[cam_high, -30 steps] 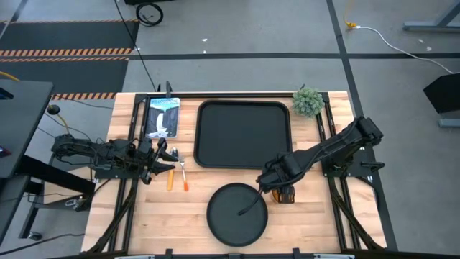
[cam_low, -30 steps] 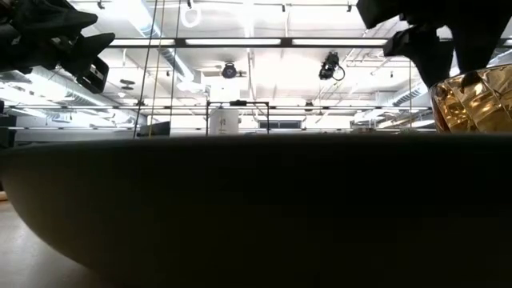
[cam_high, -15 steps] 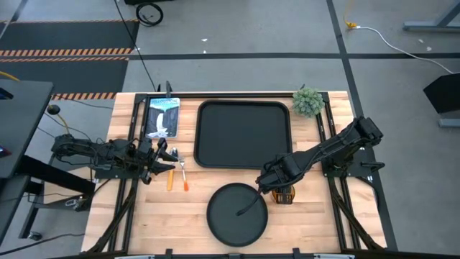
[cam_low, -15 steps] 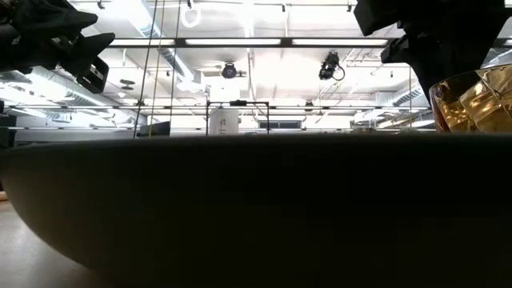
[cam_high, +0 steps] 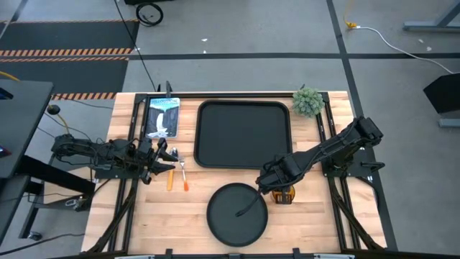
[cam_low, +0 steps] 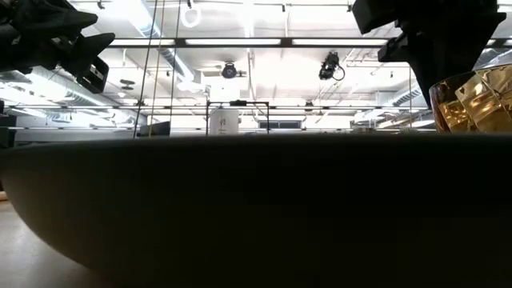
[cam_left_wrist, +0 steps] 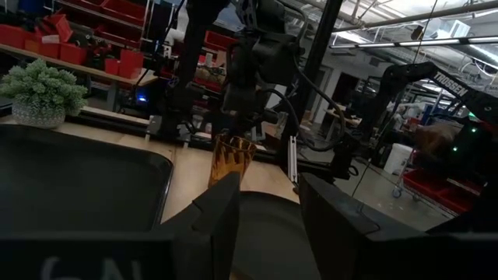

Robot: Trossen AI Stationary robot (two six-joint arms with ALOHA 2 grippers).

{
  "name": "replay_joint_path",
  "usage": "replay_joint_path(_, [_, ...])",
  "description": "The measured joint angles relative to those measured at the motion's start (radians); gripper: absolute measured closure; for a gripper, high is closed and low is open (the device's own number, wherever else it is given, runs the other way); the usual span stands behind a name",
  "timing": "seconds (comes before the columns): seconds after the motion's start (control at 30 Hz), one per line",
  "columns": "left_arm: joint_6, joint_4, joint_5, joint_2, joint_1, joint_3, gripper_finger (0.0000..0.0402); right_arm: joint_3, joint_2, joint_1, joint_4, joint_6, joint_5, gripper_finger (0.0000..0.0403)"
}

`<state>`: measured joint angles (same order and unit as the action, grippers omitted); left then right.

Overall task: Pick and place plate/cup/fork/spoon on tray
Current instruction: Put the orange cup on the black tray

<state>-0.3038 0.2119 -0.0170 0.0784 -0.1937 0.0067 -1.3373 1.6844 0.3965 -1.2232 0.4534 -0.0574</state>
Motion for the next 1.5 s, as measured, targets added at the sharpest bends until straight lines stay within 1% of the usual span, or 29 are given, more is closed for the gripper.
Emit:
replay_joint_path(0.17, [0.000, 0.000, 0.000, 0.000, 0.000, 0.000, 0.0260, 0.000, 0.000, 0.001, 0.007, 0.000, -0.002, 0.0298])
replay_joint_path(0.47, [0.000, 0.000, 0.000, 0.000, 0.000, 0.000, 0.0260, 0.000, 0.008, 0.001, 0.002, 0.004, 0.005, 0.0353])
replay_joint_path(0.67, [0.000, 0.000, 0.000, 0.000, 0.000, 0.000, 0.0260, -0.001, 0.025, 0.005, 0.004, -0.003, 0.032, 0.0387])
replay_joint_path(0.8, [0.000, 0.000, 0.000, 0.000, 0.000, 0.000, 0.0260, -0.013, 0.017, 0.005, -0.010, -0.007, 0.035, 0.0392])
replay_joint_path(0.97, [0.000, 0.000, 0.000, 0.000, 0.000, 0.000, 0.0260, -0.066, 0.015, -0.004, -0.116, -0.038, -0.004, 0.0392])
replay_joint_path(1.07, [0.000, 0.000, 0.000, 0.000, 0.000, 0.000, 0.0260, -0.091, 0.011, -0.036, -0.137, -0.086, -0.005, 0.0392])
replay_joint_path(1.23, [0.000, -0.001, 0.000, 0.000, 0.000, 0.000, 0.0260, -0.103, -0.025, -0.124, -0.142, -0.190, 0.016, 0.0392])
replay_joint_path(1.4, [0.000, 0.000, 0.000, 0.000, 0.000, 0.000, 0.0260, -0.103, -0.088, -0.248, -0.140, -0.285, 0.025, 0.0392])
replay_joint_path(1.5, [0.000, 0.000, 0.000, 0.000, 0.000, 0.000, 0.0260, -0.104, -0.119, -0.344, -0.138, -0.355, 0.025, 0.0392])
